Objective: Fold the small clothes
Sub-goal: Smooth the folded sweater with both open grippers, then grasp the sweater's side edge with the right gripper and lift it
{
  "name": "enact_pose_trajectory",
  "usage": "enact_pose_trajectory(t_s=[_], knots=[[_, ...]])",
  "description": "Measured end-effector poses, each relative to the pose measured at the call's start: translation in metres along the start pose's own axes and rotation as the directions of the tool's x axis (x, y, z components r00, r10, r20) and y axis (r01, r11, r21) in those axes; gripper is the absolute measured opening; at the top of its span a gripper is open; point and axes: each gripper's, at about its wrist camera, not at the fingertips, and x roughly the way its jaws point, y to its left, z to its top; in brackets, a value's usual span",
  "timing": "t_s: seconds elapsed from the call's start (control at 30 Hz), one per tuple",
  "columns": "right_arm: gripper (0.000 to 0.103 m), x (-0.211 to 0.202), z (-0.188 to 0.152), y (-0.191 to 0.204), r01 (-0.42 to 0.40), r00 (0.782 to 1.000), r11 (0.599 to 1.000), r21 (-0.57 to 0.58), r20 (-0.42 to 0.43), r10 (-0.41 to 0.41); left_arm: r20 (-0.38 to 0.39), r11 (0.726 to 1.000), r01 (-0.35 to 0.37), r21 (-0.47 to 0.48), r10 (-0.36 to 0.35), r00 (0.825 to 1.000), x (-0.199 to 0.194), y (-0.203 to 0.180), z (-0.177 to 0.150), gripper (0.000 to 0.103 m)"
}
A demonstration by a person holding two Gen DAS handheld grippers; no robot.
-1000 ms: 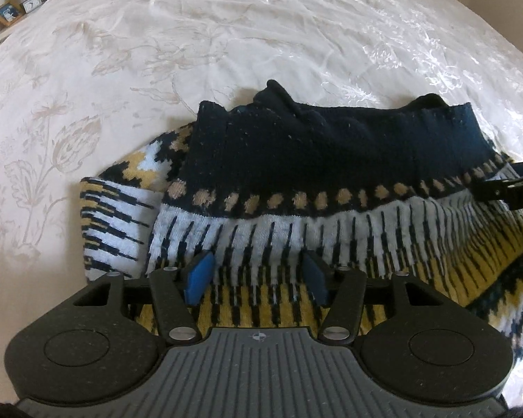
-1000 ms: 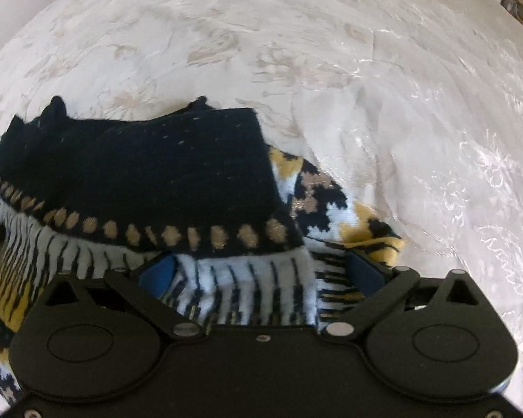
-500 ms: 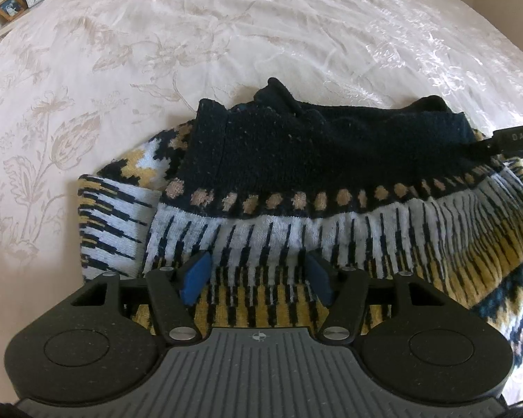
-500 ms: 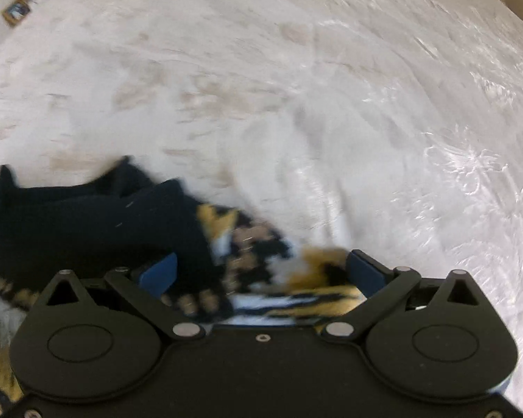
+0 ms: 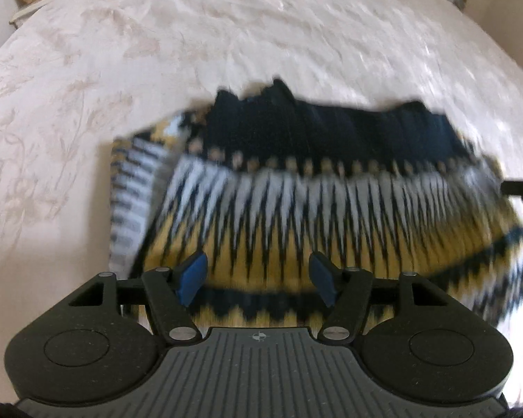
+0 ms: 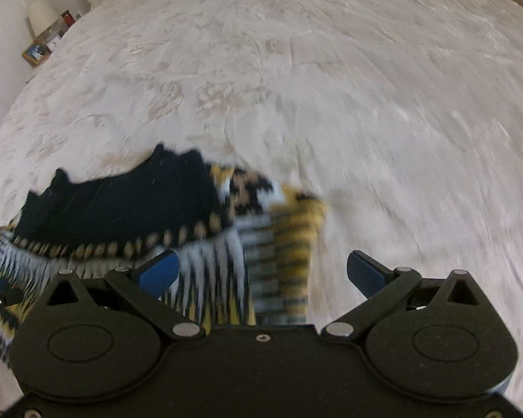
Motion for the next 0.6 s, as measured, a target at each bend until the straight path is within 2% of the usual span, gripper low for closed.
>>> enact_pose_trajectory(t_s=[0.1,0.2,0.27,0.37,0.5,0.6], knots=[[0.102,-0.009,-0.019,0.000,-0.013,1.000,1.000,0.026,-0.014,0.013,-0.050,0.998,-0.042,0.051,0.045,0.998,0.006,0.000,-0.019,0.063],[0.102,-0.015,-0.032,-0.006,-0.024,0.999,0.998,0.066,-0.028,0.026,-0.088,0.998,-0.057,0.036,0.060,0.994,0.013,0.007,-0.031,0.066],[0.102,-0.022,-0.041,-0.010,-0.035,0.999,0.996,0.083,-0.037,0.038,-0.082,0.999,-0.048,0.010,0.049,0.995,0.014,0.010,-0.033,0.067],[0.102,-0.023,-0.047,-0.020,-0.096,0.993,0.985,0.142,-0.049,0.104,-0.089,0.999,-0.051,0.002,0.051,0.995,0.017,0.010,-0.032,0.068],[0.102,-0.014,-0.055,-0.037,-0.146,0.983,0.957,0.250,-0.072,0.169,-0.104,0.998,-0.057,-0.023,0.054,0.993,0.022,0.006,-0.030,0.074],[0.103,-0.004,-0.057,-0.044,-0.162,0.977,0.944,0.287,-0.085,0.193,-0.110,0.998,-0.064,-0.025,0.061,0.992,0.025,0.006,-0.028,0.077]])
